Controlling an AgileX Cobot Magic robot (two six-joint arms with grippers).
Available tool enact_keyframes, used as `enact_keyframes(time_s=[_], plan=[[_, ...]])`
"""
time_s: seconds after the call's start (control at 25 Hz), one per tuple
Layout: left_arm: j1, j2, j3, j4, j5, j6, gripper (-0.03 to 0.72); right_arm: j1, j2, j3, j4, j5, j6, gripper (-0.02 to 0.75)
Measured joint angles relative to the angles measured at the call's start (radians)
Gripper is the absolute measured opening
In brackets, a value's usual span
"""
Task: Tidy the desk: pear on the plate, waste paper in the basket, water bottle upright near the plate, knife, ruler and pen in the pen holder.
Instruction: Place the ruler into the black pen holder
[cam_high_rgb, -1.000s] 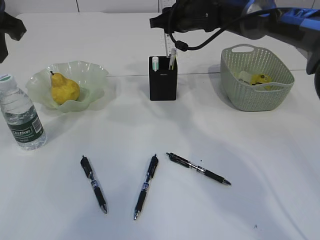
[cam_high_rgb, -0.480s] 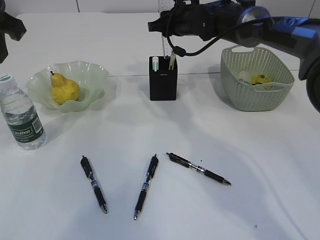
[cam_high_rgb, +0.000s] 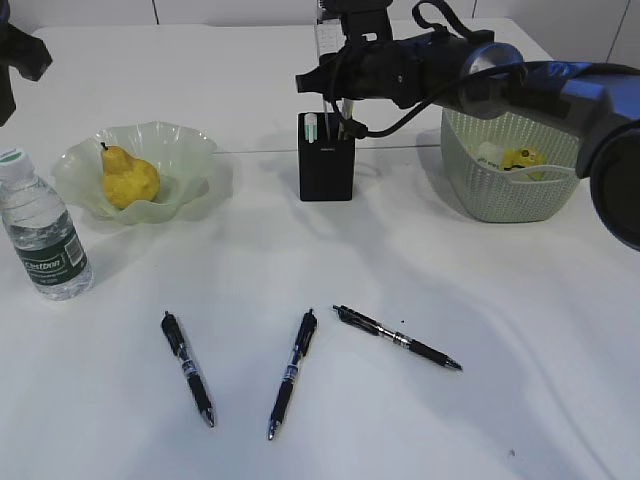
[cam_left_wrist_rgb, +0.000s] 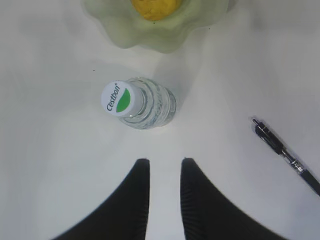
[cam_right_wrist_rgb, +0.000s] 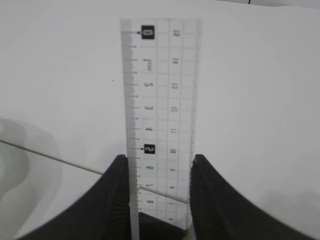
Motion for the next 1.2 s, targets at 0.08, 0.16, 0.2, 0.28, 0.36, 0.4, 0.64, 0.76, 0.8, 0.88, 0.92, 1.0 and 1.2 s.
enact_keyframes(time_s=[0.08,0.16,0.2,0.28,0.36,0.4,0.64,0.76,0.8,0.88,0.92,1.0,1.2], plan=[[0.000,0.000,0.000,0.000,0.000,0.000,0.142,0.000,0.001,0.000,0.000,0.000,0.000,0.298],[0.000,0.000,0.000,0.000,0.000,0.000,0.142,0.000,0.002,0.000,0.005,0.000,0.000,0.298],[0.000,0.000,0.000,0.000,0.000,0.000,0.142,0.000,0.002,0.000,0.015,0.000,0.000,0.298],[0.000,0.000,0.000,0.000,0.000,0.000,0.142,0.000,0.003,0.000,0.035,0.000,0.000,0.298],[0.000,0.000,0.000,0.000,0.000,0.000,0.142,0.000,0.005,0.000,0.047,0.008,0.000,0.298],[0.000,0.000,0.000,0.000,0.000,0.000,0.142,0.000,0.005,0.000,0.049,0.013,0.000,0.298],[0.000,0.000,0.000,0.000,0.000,0.000,0.142,0.000,0.005,0.000,0.049,0.020,0.000,0.298],[0.000,0.000,0.000,0.000,0.000,0.000,0.142,0.000,0.005,0.000,0.049,0.020,0.000,0.299],[0.000,0.000,0.000,0.000,0.000,0.000,0.142,0.000,0.005,0.000,0.049,0.022,0.000,0.299],[0.000,0.000,0.000,0.000,0.000,0.000,0.142,0.000,0.005,0.000,0.051,0.030,0.000,0.302],[0.000,0.000,0.000,0.000,0.000,0.000,0.142,0.000,0.005,0.000,0.051,0.033,0.000,0.307],[0.000,0.000,0.000,0.000,0.000,0.000,0.142,0.000,0.005,0.000,0.051,0.036,0.000,0.321],[0.000,0.000,0.000,0.000,0.000,0.000,0.142,0.000,0.005,0.000,0.061,0.036,0.000,0.356]])
